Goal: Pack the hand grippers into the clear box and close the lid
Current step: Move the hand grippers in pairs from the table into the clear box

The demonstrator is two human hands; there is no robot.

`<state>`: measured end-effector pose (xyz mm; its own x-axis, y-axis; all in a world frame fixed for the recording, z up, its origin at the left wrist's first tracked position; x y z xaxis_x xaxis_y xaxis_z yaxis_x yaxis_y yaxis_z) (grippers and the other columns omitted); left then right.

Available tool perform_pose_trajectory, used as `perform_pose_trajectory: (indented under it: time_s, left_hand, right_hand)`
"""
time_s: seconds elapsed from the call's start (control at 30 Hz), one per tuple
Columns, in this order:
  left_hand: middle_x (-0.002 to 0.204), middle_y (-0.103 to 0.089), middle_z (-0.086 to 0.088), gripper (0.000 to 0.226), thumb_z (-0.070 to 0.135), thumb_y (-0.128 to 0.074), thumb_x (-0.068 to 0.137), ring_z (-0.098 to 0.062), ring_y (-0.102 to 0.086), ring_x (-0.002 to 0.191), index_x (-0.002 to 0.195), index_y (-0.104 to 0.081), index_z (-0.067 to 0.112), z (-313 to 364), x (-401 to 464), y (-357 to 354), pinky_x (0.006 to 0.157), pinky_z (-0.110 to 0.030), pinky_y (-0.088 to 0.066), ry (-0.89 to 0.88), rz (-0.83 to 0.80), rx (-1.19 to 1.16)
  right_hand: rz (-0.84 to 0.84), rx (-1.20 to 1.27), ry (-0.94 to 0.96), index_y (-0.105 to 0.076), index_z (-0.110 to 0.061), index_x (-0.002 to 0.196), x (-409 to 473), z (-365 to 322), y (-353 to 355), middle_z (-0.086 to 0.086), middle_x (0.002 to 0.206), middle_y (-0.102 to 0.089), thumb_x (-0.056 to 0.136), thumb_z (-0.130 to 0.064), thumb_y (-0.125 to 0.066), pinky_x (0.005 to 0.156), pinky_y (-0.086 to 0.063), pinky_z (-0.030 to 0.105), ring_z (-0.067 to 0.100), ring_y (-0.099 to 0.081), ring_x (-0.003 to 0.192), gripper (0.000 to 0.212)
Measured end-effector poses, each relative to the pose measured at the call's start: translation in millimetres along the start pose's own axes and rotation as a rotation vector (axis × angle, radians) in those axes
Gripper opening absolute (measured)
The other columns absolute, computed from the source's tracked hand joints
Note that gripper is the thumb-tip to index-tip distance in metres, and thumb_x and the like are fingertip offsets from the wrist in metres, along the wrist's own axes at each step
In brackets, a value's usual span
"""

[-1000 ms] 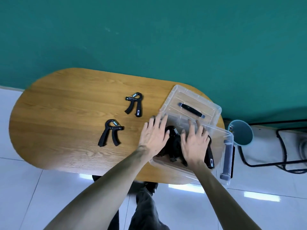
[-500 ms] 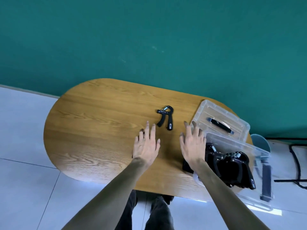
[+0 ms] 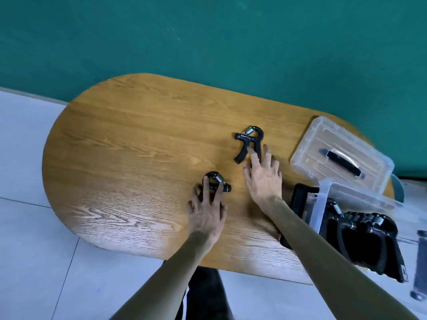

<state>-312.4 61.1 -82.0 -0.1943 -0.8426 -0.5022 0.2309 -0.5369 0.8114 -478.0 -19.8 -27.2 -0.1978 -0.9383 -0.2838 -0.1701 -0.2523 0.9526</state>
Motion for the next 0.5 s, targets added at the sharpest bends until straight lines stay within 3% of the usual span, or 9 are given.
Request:
perform_pose_trajectory:
  time_s: [0.17,0.3,0.4,0.5]
  left_hand:
    - [0.167,0.028,-0.008,0.073,0.055,-0.035,0.104,-0.038,-0.005,0.155,0.162,0.005,0.036,-2,23,-21,0.116,-0.054,-0.031,-0.033,0.054,-0.022]
    - [0.169,0.019,-0.013,0.081,0.060,-0.039,0.101,-0.035,-0.033,0.145,0.163,0.004,0.033,-5,32,-30,0.103,-0.046,-0.044,-0.069,0.144,0.031]
    - [0.170,0.010,-0.014,0.081,0.062,-0.040,0.099,-0.033,-0.047,0.130,0.164,-0.003,0.031,-3,36,-33,0.088,-0.042,-0.049,-0.049,0.233,0.038]
    - [0.170,0.017,-0.011,0.074,0.053,-0.038,0.103,-0.033,-0.049,0.119,0.163,0.000,0.035,3,36,-31,0.082,-0.042,-0.046,-0.020,0.206,-0.032]
  right_hand:
    - [-0.069,0.066,-0.050,-0.011,-0.037,0.155,43,-1,-38,0.009,0.166,0.004,0.104,-0.049,-0.031,0.106,-0.040,0.059,0.044,-0.021,0.144,0.056]
    - [-0.072,0.077,-0.072,-0.003,-0.038,0.157,72,1,-62,0.007,0.166,0.015,0.104,-0.050,-0.030,0.107,-0.037,0.060,0.045,-0.014,0.147,0.060]
    - [-0.068,0.072,-0.085,0.000,-0.038,0.157,86,2,-73,0.008,0.166,0.015,0.104,-0.049,-0.031,0.107,-0.036,0.060,0.045,-0.016,0.146,0.063]
    - [-0.042,0.023,-0.090,0.003,-0.036,0.158,91,0,-75,0.012,0.167,0.007,0.103,-0.045,-0.036,0.103,-0.034,0.058,0.045,-0.024,0.140,0.068]
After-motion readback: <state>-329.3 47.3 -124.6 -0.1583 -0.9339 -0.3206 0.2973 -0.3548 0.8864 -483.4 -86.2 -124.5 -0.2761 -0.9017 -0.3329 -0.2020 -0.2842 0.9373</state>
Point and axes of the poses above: each hand's wrist, its own x-axis towards the middle knuckle, its own y-axis out of the back of the hand, z = x × y, the point moved 7 cm from there along x, towards the middle knuckle
